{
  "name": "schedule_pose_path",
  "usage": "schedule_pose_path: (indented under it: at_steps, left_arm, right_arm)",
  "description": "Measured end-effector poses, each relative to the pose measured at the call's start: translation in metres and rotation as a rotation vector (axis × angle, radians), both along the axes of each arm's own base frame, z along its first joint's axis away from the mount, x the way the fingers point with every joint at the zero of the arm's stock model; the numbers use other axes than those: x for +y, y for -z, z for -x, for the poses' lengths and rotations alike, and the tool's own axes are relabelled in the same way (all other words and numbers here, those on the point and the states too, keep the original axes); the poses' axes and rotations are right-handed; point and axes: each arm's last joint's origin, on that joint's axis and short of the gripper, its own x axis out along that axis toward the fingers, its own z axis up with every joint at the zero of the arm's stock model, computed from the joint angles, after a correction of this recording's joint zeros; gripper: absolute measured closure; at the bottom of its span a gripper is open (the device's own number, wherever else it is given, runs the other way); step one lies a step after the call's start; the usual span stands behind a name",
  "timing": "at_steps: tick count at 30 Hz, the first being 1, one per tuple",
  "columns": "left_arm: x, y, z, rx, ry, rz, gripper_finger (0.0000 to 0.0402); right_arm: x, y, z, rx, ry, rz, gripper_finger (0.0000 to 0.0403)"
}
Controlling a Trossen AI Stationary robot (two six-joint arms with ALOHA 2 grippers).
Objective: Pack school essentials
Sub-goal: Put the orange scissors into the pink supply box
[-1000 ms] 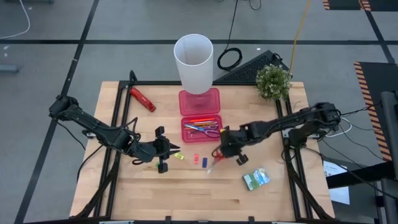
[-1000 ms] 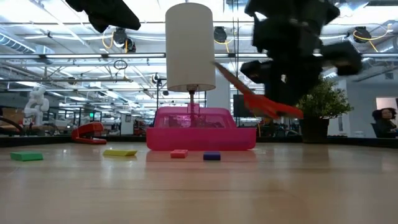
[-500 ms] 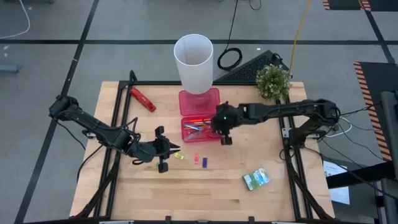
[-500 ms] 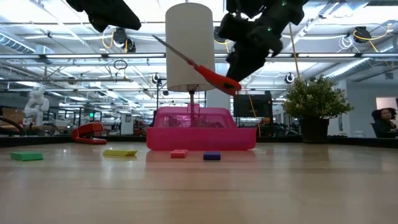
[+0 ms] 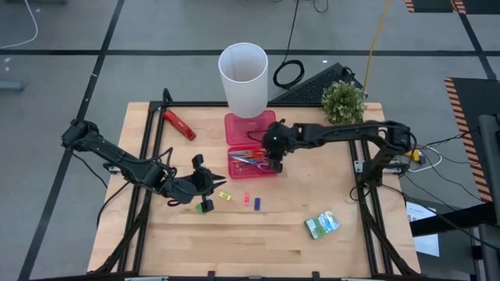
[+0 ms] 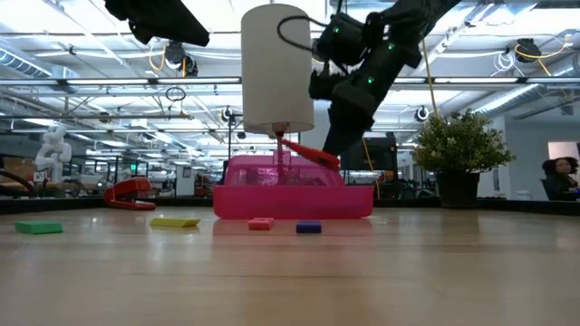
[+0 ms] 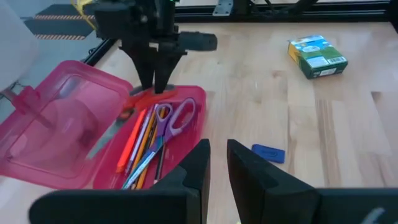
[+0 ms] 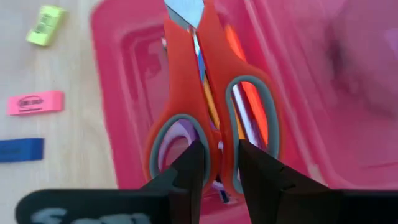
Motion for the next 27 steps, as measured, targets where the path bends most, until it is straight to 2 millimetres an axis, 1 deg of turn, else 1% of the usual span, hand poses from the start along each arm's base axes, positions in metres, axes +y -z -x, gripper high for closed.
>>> schedule_pose_path:
  at_steps: [11,20,27]
  left_arm:
    - [0.000,0.000,0.000,-0.001,0.002,-0.002,0.0344]
    - [0.000,0.000,0.000,-0.004,0.001,0.016,0.0344]
    - [0.000,0.000,0.000,-0.004,-0.001,0.019,0.0344]
  right_arm:
    - [-0.003,0.028,-0.001,0.133,0.081,-0.046,0.0323]
    - [-0.002,0.031,0.002,0.167,0.109,-0.073,0.0317]
    - [0.001,0.032,0.002,0.184,0.110,-0.081,0.0276]
